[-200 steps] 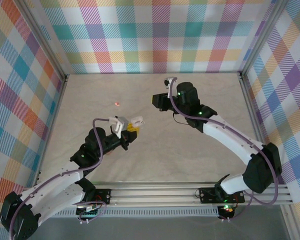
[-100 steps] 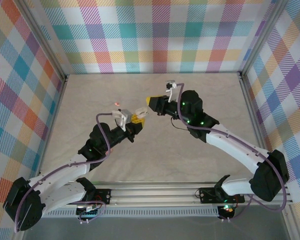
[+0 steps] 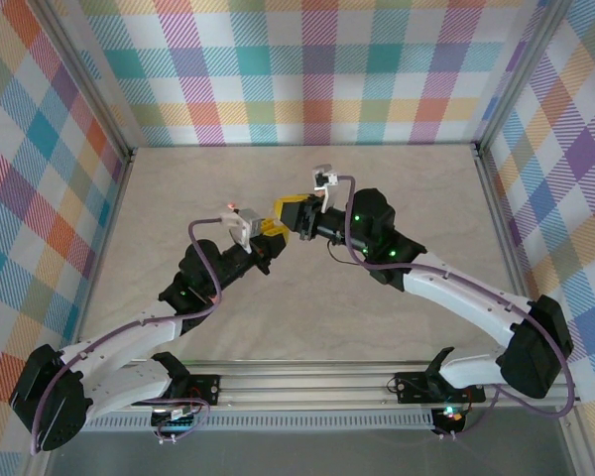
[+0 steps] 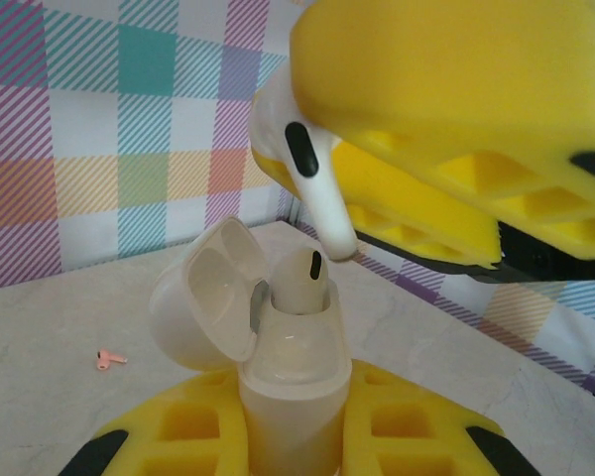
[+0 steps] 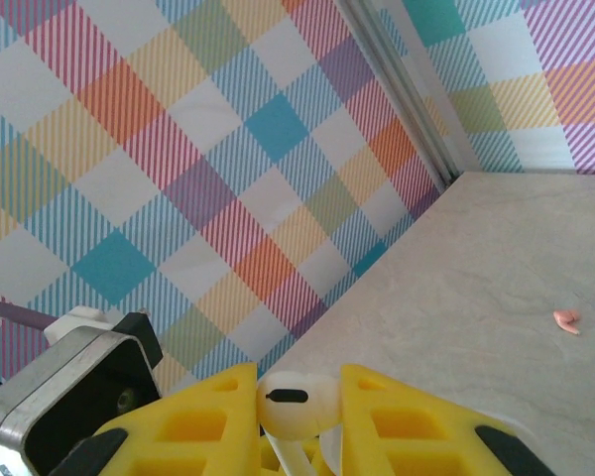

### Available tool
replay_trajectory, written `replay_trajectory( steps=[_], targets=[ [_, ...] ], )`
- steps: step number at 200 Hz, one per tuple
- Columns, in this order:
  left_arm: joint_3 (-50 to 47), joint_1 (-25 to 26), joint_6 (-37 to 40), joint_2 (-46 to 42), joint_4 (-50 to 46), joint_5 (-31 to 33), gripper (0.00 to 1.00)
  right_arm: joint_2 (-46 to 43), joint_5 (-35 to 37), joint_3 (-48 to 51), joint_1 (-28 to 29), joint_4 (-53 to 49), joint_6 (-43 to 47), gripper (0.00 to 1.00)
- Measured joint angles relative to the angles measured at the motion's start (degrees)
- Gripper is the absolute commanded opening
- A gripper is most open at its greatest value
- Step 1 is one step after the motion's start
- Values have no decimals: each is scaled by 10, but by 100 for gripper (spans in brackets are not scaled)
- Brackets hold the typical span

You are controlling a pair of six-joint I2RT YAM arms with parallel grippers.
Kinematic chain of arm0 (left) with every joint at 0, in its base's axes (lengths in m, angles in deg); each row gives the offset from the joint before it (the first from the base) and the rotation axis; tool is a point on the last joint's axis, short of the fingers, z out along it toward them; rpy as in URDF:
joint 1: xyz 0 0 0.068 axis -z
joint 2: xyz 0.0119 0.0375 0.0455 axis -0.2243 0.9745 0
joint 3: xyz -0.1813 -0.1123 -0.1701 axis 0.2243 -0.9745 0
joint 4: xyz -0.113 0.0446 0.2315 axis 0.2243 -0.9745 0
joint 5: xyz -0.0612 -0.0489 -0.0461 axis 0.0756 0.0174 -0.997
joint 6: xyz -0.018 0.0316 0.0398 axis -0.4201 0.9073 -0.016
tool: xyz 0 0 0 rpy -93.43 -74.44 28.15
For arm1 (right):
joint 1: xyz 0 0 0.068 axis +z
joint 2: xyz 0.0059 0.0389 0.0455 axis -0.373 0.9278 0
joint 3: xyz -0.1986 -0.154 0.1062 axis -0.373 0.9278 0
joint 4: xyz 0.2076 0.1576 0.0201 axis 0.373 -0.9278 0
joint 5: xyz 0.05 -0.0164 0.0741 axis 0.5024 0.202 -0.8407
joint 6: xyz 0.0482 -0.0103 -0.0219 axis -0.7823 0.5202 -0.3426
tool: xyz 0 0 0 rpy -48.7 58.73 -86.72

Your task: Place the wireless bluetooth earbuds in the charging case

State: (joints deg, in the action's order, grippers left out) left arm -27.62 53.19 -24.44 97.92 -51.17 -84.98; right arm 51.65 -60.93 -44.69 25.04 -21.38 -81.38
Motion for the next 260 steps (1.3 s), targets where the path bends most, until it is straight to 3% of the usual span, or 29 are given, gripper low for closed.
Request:
replay_trajectory(
  steps=[158,260],
  targets=[
    [0,2,-8,-29,-12,11,0,20,-15,0,15,33,82,23],
    [-12,2,-8,-43,26,45,0,-40,26,32,15,52,42,24]
  ],
)
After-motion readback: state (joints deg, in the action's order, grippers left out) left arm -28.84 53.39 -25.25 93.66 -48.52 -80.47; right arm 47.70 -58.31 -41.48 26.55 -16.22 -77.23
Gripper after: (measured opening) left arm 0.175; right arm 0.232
